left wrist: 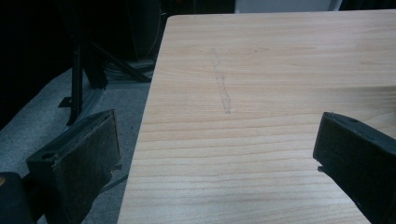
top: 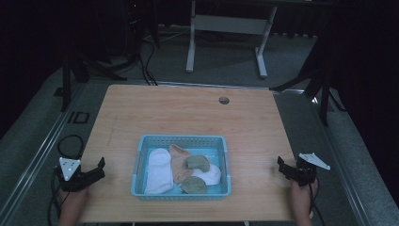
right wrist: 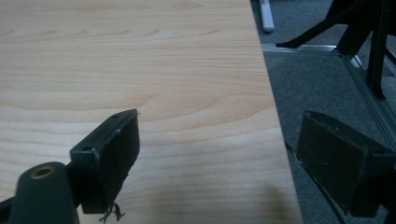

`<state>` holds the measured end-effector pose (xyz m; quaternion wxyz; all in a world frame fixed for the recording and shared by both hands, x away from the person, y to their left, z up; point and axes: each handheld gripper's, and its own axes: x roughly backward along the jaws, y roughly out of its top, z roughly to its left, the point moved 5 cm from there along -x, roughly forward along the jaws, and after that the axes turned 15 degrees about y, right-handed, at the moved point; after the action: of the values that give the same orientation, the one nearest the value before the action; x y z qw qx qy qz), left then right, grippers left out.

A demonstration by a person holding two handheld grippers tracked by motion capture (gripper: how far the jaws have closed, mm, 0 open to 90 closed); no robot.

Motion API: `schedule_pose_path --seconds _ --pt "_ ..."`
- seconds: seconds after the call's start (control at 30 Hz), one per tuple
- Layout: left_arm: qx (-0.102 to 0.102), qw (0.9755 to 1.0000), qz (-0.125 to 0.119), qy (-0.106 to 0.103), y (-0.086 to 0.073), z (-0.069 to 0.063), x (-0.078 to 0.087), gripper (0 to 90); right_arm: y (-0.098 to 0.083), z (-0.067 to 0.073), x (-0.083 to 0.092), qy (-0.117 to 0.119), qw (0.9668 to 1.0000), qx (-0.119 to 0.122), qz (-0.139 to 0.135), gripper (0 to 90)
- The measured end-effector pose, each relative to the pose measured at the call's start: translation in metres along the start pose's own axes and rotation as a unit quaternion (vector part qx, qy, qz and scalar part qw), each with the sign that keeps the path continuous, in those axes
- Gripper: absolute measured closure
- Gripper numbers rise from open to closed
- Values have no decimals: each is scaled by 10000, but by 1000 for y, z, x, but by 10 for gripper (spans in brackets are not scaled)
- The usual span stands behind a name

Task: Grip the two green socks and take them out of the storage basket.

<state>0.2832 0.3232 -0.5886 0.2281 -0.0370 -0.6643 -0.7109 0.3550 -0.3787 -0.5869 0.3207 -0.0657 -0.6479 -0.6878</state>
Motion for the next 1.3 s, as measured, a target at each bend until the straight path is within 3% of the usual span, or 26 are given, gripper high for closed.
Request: schedule_pose_path --seconds 0.13,0.27,0.4,0.53,0.6,0.7,0.8,0.87,0.97,1.07,1.2,1.3 --pt "4 10000 3 0 0 0 0 3 -2 0 -3 -20 9997 -6 255 136" --pt "3 10000 -3 5 0 0 0 3 1 1 -3 224 9991 -67 349 134" --pt "20 10000 -5 6 0 0 0 4 2 2 -2 446 9965 54 709 133" --pt "24 10000 0 1 0 0 0 3 -3 4 1 578 9869 255 1485 133" --pt "19 10000 4 2 0 0 0 4 -4 4 5 639 9822 394 1724 133" --pt "13 10000 5 8 0 0 0 3 -1 6 11 880 9723 579 2089 132" --pt "9 10000 5 11 0 0 0 4 4 7 19 1172 9587 851 2446 131" --pt "15 10000 11 9 0 0 0 4 6 10 24 1498 9447 955 2757 133" --pt "10 10000 13 8 0 0 0 4 9 12 31 1740 9243 1227 3167 133" --pt "12 10000 14 7 0 0 0 4 11 15 35 1976 9079 1394 3425 135" --pt "12 10000 16 6 0 0 0 3 11 25 39 2293 8770 1763 3838 136" --pt "9 10000 14 5 0 0 0 4 9 33 41 2579 8546 1896 4089 136"
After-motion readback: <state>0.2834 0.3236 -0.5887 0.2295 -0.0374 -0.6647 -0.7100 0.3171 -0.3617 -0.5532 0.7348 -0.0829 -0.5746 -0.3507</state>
